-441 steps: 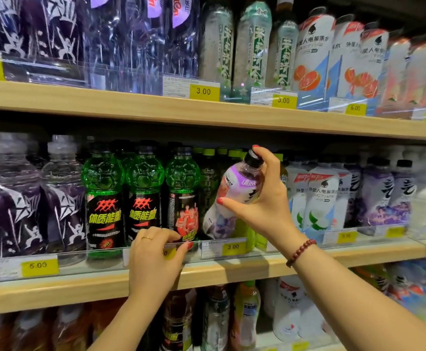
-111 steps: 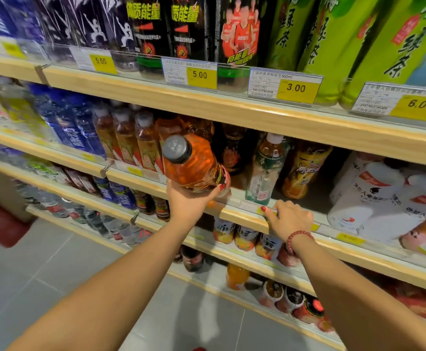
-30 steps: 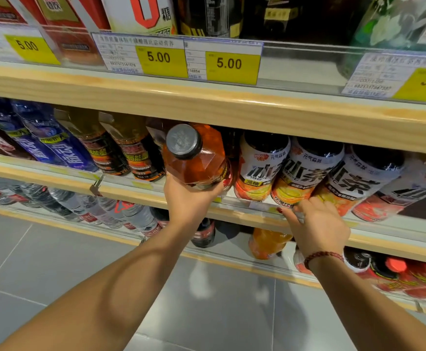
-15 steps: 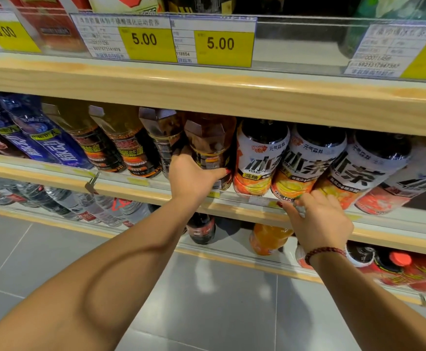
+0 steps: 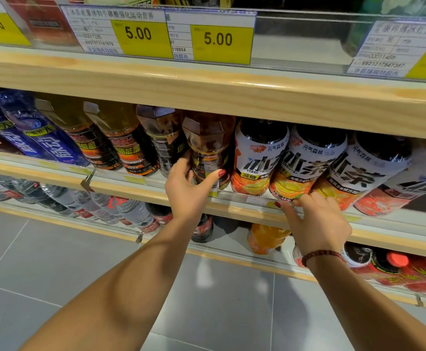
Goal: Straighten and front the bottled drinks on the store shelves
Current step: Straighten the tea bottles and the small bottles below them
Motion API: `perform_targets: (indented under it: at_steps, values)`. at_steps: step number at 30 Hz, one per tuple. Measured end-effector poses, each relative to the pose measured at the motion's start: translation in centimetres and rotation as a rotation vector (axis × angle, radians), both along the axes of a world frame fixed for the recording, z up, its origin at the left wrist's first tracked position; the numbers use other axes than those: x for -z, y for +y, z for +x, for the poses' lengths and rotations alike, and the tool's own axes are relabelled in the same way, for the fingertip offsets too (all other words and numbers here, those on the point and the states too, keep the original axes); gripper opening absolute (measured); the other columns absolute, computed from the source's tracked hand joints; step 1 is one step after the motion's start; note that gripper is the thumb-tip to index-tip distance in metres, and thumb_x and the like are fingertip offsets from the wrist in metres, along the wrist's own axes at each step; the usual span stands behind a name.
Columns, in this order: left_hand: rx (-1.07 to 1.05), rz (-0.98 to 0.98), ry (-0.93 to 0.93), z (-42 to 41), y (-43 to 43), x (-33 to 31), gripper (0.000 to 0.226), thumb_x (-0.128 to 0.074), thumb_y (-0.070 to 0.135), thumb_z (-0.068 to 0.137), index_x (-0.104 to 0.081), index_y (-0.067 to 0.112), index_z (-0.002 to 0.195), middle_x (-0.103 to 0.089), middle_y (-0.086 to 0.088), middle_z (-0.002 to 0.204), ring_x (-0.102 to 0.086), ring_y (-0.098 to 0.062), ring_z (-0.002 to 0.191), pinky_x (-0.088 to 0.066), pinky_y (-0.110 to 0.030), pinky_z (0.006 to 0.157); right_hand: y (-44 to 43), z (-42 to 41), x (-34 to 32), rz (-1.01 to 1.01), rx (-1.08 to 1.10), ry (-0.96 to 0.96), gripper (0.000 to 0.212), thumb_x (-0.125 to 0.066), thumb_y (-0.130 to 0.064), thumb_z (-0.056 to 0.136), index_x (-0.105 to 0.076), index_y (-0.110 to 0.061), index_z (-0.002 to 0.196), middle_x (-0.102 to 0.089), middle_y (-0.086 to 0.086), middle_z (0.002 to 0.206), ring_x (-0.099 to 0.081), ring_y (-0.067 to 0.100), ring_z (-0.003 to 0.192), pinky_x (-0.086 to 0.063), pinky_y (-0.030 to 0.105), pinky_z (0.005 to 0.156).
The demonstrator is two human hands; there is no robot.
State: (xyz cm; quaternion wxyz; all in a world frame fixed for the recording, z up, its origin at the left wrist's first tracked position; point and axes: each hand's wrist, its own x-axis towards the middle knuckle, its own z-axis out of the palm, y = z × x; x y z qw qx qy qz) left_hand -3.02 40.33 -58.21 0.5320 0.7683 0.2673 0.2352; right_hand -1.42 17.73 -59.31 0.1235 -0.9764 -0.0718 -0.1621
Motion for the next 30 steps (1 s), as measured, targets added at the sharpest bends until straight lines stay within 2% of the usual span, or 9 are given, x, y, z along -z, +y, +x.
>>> perform_targets:
  at_steps: [2,4,6,9,13,17,21,26,30]
  values:
    - [-0.010,0.063,0.030,-0.2,-0.5,-0.1,0.043,-0.080,0.030,0.076,-0.060,0.009,0.107,-0.055,-0.004,0.110,-0.055,-0.015,0.099,-0.047,-0.017,0.086,0.0,-0.1,0.0,0.011,0.018,-0.001,0.033,-0.075,-0.044,0.078,-0.063,-0.016,0.065,-0.051,-0.003,0.064,-0.035,0.014,0.067,-0.010,0.015,0.049]
    - [-0.033,0.022,0.019,-0.8,-1.3,-0.2,0.057,-0.076,0.024,0.081,-0.054,0.009,0.131,-0.049,-0.003,0.126,-0.051,-0.013,0.113,-0.043,-0.020,0.097,0.1,-0.2,-0.1,0.030,0.034,0.009,0.030,-0.074,-0.043,0.080,-0.064,-0.018,0.068,-0.049,-0.005,0.066,-0.036,0.014,0.068,-0.012,0.015,0.048]
    - [-0.049,0.005,0.024,-2.0,-2.3,0.0,0.061,-0.075,0.024,0.082,-0.049,0.016,0.137,-0.046,0.004,0.128,-0.048,-0.008,0.117,-0.039,-0.020,0.101,0.0,-0.3,-0.3,0.083,0.049,0.056,0.025,-0.072,-0.044,0.082,-0.067,-0.020,0.074,-0.052,-0.005,0.070,-0.043,0.016,0.071,-0.020,0.017,0.048]
    - [0.012,0.130,0.052,-4.4,-4.6,0.4,0.047,-0.076,0.025,0.082,-0.057,0.021,0.125,-0.045,0.009,0.124,-0.046,-0.006,0.114,-0.046,-0.033,0.100,-1.1,-0.6,-1.0,0.227,-0.002,0.180,0.023,-0.068,-0.046,0.084,-0.074,-0.024,0.087,-0.064,-0.004,0.084,-0.056,0.017,0.085,-0.038,0.024,0.057]
    - [0.299,0.408,-0.046,-5.2,-8.5,0.4,0.041,-0.080,0.008,0.077,-0.064,0.004,0.115,-0.058,-0.011,0.119,-0.052,-0.023,0.116,-0.046,-0.035,0.098,-4.4,-1.4,-2.0,0.447,-0.202,0.273,0.020,-0.071,-0.034,0.085,-0.073,-0.020,0.100,-0.069,-0.002,0.105,-0.059,0.014,0.102,-0.041,0.020,0.077]
    - [0.496,0.541,0.019,-3.5,-12.7,-1.2,0.042,-0.078,0.012,0.078,-0.063,0.008,0.118,-0.059,-0.008,0.120,-0.051,-0.023,0.116,-0.037,-0.022,0.101,-9.2,-2.3,-2.8,0.437,-0.260,0.331,0.018,-0.072,-0.028,0.086,-0.073,-0.019,0.101,-0.069,-0.002,0.103,-0.057,0.013,0.100,-0.037,0.016,0.077]
    - [0.614,0.639,0.121,-2.1,-17.3,-1.9,0.045,-0.075,0.015,0.080,-0.062,0.008,0.122,-0.059,-0.010,0.124,-0.053,-0.029,0.117,-0.043,-0.038,0.100,-15.5,-2.5,-2.8,0.407,-0.257,0.402,0.021,-0.073,-0.017,0.083,-0.073,-0.015,0.104,-0.068,0.002,0.100,-0.058,0.022,0.101,-0.039,0.021,0.080]
    - [0.603,0.774,0.202,-1.5,-21.1,-1.3,0.048,-0.072,0.024,0.080,-0.060,0.012,0.125,-0.055,-0.006,0.128,-0.046,-0.027,0.123,-0.035,-0.039,0.103,-22.7,-2.5,-1.3,0.249,-0.250,0.426,0.029,-0.074,-0.019,0.082,-0.071,-0.014,0.110,-0.069,0.003,0.105,-0.059,0.026,0.103,-0.044,0.026,0.078]
    - [0.552,0.887,0.202,-1.0,-22.5,0.6,0.043,-0.074,0.024,0.078,-0.063,0.012,0.118,-0.058,-0.010,0.117,-0.052,-0.034,0.112,-0.037,-0.043,0.097,-25.5,-2.4,1.8,0.185,-0.254,0.443,0.031,-0.076,-0.021,0.080,-0.070,-0.009,0.109,-0.068,0.008,0.106,-0.058,0.029,0.106,-0.048,0.033,0.082]
